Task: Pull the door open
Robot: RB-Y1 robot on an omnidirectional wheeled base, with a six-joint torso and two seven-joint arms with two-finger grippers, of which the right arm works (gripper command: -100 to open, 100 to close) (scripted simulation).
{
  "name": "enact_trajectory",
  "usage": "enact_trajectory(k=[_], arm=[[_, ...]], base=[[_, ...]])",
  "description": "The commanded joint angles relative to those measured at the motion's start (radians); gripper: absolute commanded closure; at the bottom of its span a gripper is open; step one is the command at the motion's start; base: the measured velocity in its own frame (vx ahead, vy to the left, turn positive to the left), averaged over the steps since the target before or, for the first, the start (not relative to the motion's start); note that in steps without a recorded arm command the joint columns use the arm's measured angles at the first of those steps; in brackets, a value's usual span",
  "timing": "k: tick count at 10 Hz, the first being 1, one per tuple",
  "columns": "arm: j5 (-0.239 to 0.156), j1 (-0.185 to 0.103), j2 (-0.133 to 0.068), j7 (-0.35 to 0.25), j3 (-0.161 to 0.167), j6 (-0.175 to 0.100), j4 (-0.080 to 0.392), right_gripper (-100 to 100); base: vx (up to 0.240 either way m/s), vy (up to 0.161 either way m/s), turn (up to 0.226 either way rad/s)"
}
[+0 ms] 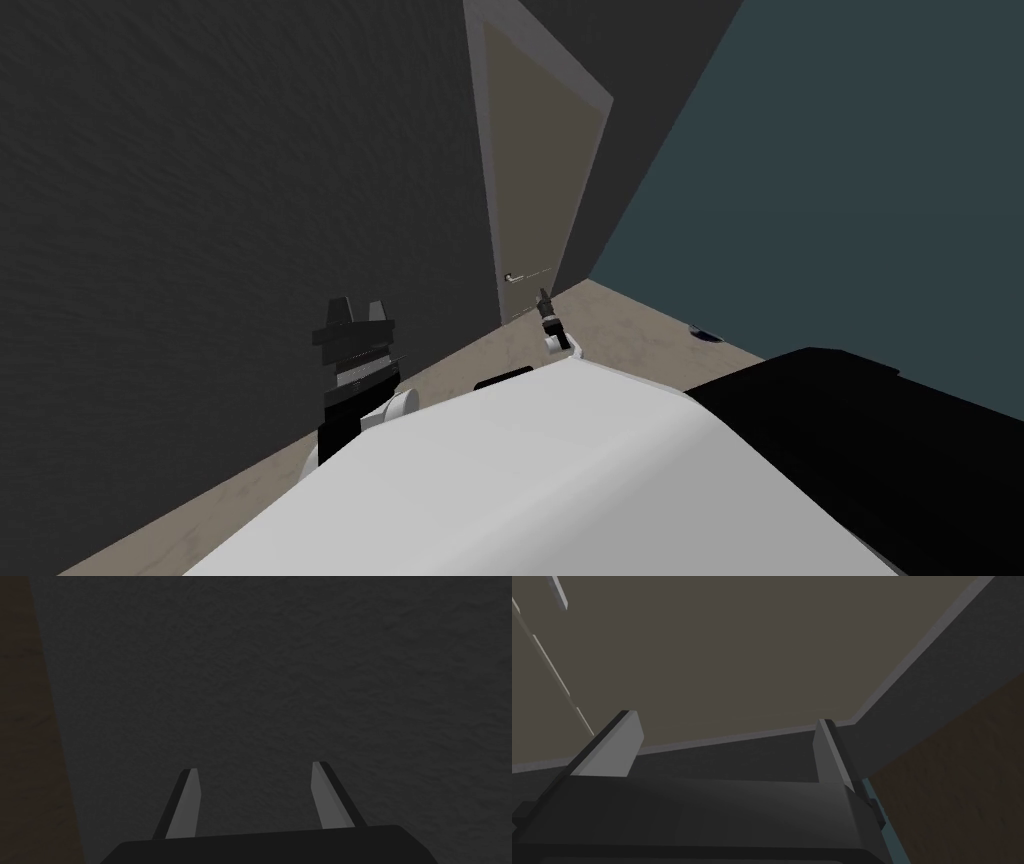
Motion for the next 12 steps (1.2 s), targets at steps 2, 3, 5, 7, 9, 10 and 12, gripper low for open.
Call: enact_trajectory(k=[2,3,5,7,9,10,12], arm=[[-0.004,-0.039,-0.007,-0.005,-0.011,-0.021,0.078,-100],[-0.004,-0.039,-0.007,-0.005,-0.011,-0.021,0.094,-100],[-0.008,-0.072,-0.013,-0.009,-0.02,-0.041,0.162,-100],[-0.01,-0.088,-0.015,-0.011,-0.024,-0.052,0.219,-100],[-0.012,-0.104,-0.018,-0.013,-0.029,-0.062,0.259,-100],[-0.013,-0.12,-0.021,-0.015,-0.033,-0.072,0.299,-100],[-0.015,-0.136,-0.023,-0.017,-0.038,-0.082,0.34,-100]], base=[[0.048,-0.056,0.157],[0.051,-0.056,0.074],[0.041,-0.059,0.162],[0.037,-0.052,0.068],[0.046,-0.06,0.144],[0.029,-0.052,0.117],[0.041,-0.065,0.124]])
